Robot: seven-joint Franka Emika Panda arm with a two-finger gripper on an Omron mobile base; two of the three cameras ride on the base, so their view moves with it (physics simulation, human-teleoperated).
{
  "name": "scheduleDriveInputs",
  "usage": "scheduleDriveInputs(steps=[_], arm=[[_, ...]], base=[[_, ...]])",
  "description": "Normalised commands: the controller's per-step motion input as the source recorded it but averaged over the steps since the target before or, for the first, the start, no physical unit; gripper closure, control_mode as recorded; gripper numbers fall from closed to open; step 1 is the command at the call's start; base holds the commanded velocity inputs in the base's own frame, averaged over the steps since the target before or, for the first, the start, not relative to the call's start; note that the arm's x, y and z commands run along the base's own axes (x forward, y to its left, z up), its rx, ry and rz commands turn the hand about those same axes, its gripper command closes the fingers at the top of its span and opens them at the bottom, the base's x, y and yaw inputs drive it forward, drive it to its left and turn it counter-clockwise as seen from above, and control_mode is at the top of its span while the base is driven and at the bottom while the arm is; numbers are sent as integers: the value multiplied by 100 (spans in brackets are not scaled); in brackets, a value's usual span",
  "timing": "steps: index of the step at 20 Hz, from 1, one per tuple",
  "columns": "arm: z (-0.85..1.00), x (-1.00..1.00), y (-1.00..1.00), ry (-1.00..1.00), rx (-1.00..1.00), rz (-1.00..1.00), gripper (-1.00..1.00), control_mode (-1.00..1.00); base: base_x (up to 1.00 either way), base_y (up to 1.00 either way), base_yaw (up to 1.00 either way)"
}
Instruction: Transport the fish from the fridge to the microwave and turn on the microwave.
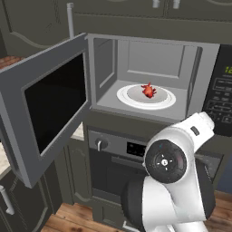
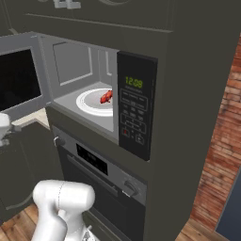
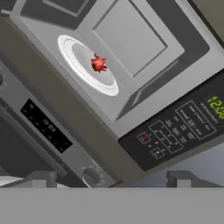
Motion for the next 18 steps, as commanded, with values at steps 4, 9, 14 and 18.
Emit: scheduleDriveInputs(steps=[4, 9, 14, 18], arm=[[-12, -34, 41, 0, -31, 8, -100, -100], [-19, -42, 25, 0, -23, 5, -100, -100], [-21, -24, 22, 0, -20, 2, -100, -100], [-25, -11, 20, 0, -19, 4, -100, -100]], base=[[0, 0, 0], [0, 0, 0], [0, 0, 0], [0, 0, 0]])
